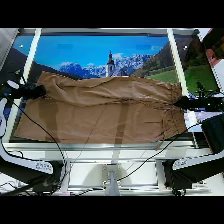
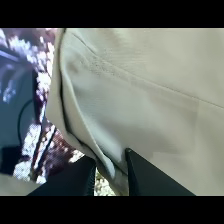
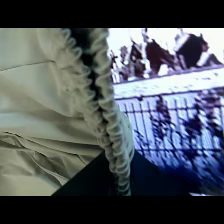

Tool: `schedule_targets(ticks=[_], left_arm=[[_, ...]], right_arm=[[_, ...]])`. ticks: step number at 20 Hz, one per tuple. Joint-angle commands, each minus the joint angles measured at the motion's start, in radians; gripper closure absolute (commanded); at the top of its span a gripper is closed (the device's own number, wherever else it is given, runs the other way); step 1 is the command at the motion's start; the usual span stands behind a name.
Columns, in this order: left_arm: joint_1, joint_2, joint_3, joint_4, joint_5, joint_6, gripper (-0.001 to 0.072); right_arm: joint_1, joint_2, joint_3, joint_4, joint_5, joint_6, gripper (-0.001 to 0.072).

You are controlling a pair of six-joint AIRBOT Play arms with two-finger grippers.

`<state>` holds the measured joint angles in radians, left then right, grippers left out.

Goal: Fold the clothes and pants, and hang the long-sleeved shirts on hangers.

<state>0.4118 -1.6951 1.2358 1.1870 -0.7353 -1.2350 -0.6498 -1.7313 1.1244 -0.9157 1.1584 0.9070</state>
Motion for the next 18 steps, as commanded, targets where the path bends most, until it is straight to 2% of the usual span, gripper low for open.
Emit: schedule_targets(ticks=[1,2,3,4,6,8,17,18], left_arm=[[0.018,0.005,0.011,-0.005,-0.059,0.001,0.0462],[0.020,0.005,0.011,-0.005,-0.063,0.001,0.0416],[0.020,0.005,0.011,-0.005,-0.063,0.000,0.0291],[0.020,0.005,0.011,-0.005,-0.063,0.001,0.0251],[0.020,0.004,0.011,-0.005,-0.062,0.001,0.0253],[0.020,0.002,0.011,-0.005,-0.062,0.001,0.0303],[0.037,0.002,0.011,-0.005,-0.093,0.000,0.0307],[0.042,0.002,0.011,-0.005,-0.100,0.000,0.0340]], right_arm=[[0.000,0.000,0.000,0.000,-0.007,0.000,0.0671],[0.000,0.000,0.000,0.000,-0.009,0.000,0.0671],[0.000,0.000,0.000,0.000,-0.010,0.000,0.0671],[0.000,0.000,0.000,0.000,-0.010,0.000,0.0671],[0.000,0.000,0.000,0.000,-0.010,0.000,0.0671],[0.000,0.000,0.000,0.000,-0.010,0.000,0.0671],[0.000,0.000,0.000,0.000,-0.010,0.000,0.0671],[0.000,0.000,0.000,0.000,-0.010,0.000,0.0671]])
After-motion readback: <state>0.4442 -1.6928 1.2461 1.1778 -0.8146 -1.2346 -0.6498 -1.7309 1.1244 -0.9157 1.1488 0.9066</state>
